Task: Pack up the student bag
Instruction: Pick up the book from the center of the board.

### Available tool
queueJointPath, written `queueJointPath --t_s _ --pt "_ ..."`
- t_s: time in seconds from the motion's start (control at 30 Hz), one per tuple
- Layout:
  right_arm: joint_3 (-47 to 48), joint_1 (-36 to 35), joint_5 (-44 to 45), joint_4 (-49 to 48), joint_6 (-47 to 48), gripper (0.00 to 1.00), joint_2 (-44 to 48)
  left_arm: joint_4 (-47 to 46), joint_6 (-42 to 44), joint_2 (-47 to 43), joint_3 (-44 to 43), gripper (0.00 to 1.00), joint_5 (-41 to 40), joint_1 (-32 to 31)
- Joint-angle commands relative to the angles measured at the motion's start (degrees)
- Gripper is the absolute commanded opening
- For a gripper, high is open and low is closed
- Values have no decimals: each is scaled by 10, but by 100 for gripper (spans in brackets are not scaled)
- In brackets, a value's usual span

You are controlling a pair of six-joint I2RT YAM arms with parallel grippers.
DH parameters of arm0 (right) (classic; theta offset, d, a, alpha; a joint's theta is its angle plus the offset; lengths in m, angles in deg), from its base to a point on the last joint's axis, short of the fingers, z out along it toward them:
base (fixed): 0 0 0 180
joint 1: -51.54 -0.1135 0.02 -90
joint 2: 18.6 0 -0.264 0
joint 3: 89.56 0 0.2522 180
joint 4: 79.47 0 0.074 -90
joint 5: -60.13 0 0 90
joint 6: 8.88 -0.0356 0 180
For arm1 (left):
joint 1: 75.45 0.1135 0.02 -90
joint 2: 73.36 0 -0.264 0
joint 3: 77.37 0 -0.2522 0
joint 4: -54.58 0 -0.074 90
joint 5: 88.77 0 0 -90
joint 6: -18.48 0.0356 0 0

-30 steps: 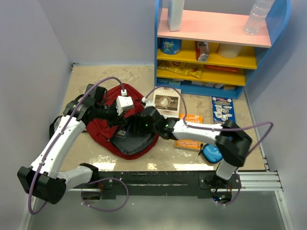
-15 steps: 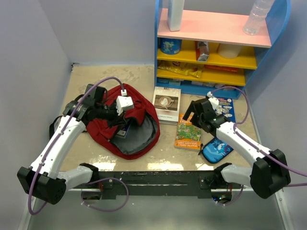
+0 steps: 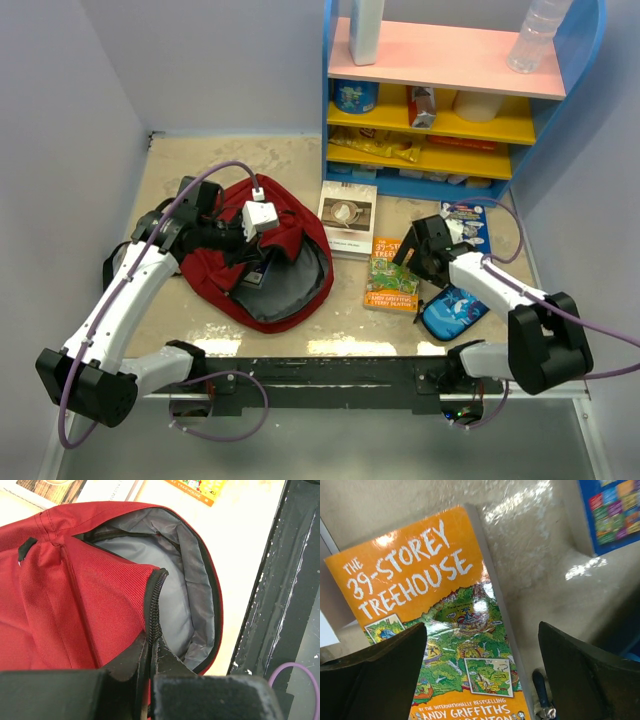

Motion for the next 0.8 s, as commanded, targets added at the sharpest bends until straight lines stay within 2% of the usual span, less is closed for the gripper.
queueJointPath --t_s 0.0,0.1,0.2,0.23,0.3,0.33,0.43,0.67,0.77 --pt "-39 1 -98 -73 -3 92 -20 -20 4 -14 1 0 24 -4" --pt "-61 1 -121 -98 -12 85 -30 -20 4 -14 3 0 23 -4" --pt "-77 1 -131 -114 -19 70 -36 -22 4 -14 4 0 21 -4" --pt "-81 1 -133 -118 -23 59 -36 -22 3 -14 4 0 21 -4" --pt "-90 1 -136 -130 -27 45 -36 -23 4 -13 4 0 21 -4" --pt "-94 1 -142 -133 -30 26 -34 -22 4 -13 3 0 20 -4" --pt "-105 1 -148 -144 -36 0 -36 -21 4 -13 3 0 19 -4" --pt "-122 2 -161 -143 -49 0 6 -16 8 -15 4 0 17 -4" --pt "-113 1 -189 -122 -63 0 87 -16 8 -16 4 0 15 -4"
